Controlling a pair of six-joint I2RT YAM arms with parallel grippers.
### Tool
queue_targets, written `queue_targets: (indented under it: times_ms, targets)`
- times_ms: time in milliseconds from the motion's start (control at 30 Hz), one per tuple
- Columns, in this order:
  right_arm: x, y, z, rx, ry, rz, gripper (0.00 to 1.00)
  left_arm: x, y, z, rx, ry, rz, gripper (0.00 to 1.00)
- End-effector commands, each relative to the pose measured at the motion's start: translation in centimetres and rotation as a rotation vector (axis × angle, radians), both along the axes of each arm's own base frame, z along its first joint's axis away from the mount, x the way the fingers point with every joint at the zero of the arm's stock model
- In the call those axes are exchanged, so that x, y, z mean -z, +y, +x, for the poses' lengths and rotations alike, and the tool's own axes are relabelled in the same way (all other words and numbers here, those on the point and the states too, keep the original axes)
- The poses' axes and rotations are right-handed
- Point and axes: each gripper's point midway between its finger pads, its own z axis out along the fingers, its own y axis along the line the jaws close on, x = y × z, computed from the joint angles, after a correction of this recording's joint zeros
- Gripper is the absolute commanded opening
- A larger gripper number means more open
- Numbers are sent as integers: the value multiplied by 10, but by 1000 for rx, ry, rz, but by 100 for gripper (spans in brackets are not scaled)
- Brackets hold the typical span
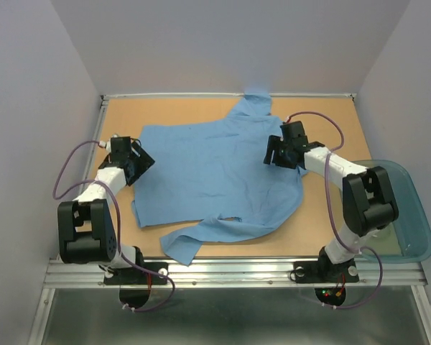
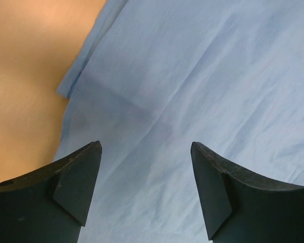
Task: Fold and stack the long sleeve shirts
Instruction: Flatten the shirt out
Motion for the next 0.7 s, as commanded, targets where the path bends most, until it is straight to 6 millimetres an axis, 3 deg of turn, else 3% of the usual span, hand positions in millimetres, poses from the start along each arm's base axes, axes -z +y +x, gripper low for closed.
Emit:
queue_targets:
  times_ms: [0, 100, 167, 300, 433, 467, 500, 667]
  targets:
    - [-67, -27, 82, 49, -238, -65, 71, -83, 25, 64, 73, -246, 202, 85]
    - [-84, -67, 125, 119, -272, 5, 71, -104, 35, 106, 155, -262, 313, 96]
    - [-92, -72, 143, 66, -304, 21, 71, -101, 36, 132, 217, -230, 352, 99]
    - [-97, -66, 181, -45, -352, 61, 72, -86, 42, 167, 278, -197, 398, 99]
    - [-86, -60, 209, -128, -368, 60, 72, -66, 42, 190, 340, -170, 393, 99]
    - [-75, -58, 217, -144, -361, 65, 72, -51, 43, 192, 353, -140, 392, 99]
    - [-71, -52, 218, -180, -357, 85, 72, -52, 39, 200, 379, -155, 376, 99]
    - [-44, -44, 228, -224, -329, 116, 72, -22, 43, 211, 429, -100, 376, 99]
